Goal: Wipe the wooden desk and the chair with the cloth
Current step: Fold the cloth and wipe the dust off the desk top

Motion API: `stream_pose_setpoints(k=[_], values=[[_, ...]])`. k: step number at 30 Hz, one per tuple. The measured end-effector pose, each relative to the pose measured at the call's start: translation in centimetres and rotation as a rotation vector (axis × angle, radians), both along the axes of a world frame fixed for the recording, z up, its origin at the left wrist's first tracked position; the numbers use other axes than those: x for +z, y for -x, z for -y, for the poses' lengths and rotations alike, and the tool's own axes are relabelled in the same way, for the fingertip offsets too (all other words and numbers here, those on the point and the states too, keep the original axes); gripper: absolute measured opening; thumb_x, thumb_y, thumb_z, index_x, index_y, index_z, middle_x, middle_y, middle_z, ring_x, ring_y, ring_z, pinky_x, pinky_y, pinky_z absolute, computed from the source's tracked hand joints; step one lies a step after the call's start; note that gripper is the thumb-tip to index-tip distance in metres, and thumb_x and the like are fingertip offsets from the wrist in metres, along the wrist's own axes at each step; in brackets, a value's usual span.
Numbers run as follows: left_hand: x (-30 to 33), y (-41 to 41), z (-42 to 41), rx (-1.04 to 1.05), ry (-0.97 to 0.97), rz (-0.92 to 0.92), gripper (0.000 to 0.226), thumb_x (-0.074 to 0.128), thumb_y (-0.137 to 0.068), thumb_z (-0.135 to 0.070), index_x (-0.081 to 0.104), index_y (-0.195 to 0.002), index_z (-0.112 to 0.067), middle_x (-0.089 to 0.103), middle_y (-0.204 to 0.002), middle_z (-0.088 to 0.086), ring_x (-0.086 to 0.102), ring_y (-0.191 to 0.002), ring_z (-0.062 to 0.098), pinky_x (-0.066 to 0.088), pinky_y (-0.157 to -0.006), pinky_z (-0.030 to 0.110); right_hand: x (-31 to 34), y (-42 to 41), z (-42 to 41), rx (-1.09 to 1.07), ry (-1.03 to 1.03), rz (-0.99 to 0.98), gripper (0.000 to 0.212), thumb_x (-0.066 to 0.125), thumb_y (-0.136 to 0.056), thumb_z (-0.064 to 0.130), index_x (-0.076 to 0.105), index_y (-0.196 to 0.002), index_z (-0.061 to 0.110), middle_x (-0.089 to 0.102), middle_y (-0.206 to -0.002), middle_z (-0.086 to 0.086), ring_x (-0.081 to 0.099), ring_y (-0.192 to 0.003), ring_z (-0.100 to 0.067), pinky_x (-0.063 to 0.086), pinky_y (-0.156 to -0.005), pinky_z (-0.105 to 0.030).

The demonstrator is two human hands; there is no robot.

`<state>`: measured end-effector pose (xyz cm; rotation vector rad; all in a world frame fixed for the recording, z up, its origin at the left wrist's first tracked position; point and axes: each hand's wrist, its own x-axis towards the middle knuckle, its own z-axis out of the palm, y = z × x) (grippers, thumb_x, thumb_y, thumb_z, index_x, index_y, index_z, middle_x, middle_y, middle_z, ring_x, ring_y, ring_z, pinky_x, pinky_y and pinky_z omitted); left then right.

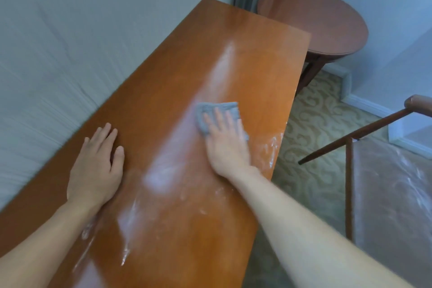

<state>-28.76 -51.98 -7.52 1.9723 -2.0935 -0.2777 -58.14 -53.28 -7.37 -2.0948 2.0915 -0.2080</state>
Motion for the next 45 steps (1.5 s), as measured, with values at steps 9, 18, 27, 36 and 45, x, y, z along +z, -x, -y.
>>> stream_pose_setpoints(k=[9, 18, 27, 36, 45], values=[[0.1, 0.2, 0.0, -0.002, 0.020, 0.045, 0.069, 0.020, -0.105, -0.047, 0.039, -0.156, -0.005, 0.029, -0.167, 0.008, 0.021, -0.156, 0.021, 0.011, -0.128, 0.038, 0.2, 6.3, -2.1, -0.357, -0.071, 0.026, 0.057, 0.022, -0.107, 0.028, 0.004, -0.161, 0.031, -0.004, -0.170, 0.000, -0.006, -0.156, -0.022, -0.005, -0.125, -0.045], [1.5, -1.1, -1.8, 0.018, 0.038, -0.124, 0.066, 0.022, -0.105, -0.046, 0.036, -0.158, -0.009, 0.029, -0.167, 0.002, 0.018, -0.156, 0.012, 0.003, -0.128, 0.032, 1.1, -7.8, -4.9, 0.073, -0.066, 0.073, 0.069, 0.010, -0.092, 0.033, 0.019, -0.160, 0.027, 0.005, -0.169, -0.002, -0.001, -0.156, -0.028, -0.006, -0.124, -0.046], [0.4, -7.1, -7.8, 0.079, -0.015, -0.085, 0.069, 0.017, -0.104, -0.048, 0.031, -0.160, -0.010, 0.026, -0.169, 0.000, 0.016, -0.156, 0.009, 0.008, -0.128, 0.030, 1.6, -17.6, -2.1, 0.340, -0.119, 0.149, 0.061, 0.036, -0.102, 0.024, 0.018, -0.160, 0.027, 0.003, -0.170, -0.003, -0.007, -0.156, -0.028, -0.008, -0.124, -0.049], [0.0, -7.5, -7.8, 0.119, 0.026, -0.114, 0.066, 0.020, -0.105, -0.044, 0.039, -0.157, -0.009, 0.035, -0.165, 0.004, 0.026, -0.153, 0.011, 0.010, -0.125, 0.024, 0.9, -21.4, -2.9, 0.557, -0.074, 0.085, 0.060, 0.035, -0.101, 0.028, 0.020, -0.160, 0.026, 0.012, -0.169, 0.000, 0.004, -0.156, -0.025, -0.002, -0.125, -0.046], [0.7, -7.0, -8.1, 0.149, -0.025, -0.134, 0.072, 0.011, -0.104, -0.055, 0.030, -0.161, -0.016, 0.023, -0.169, -0.004, 0.013, -0.156, 0.009, 0.009, -0.125, 0.027, 0.7, -8.2, 0.3, 0.042, -0.111, 0.027, 0.057, 0.026, -0.105, 0.027, 0.014, -0.160, 0.031, 0.004, -0.170, 0.001, -0.001, -0.156, -0.027, -0.001, -0.125, -0.048]])
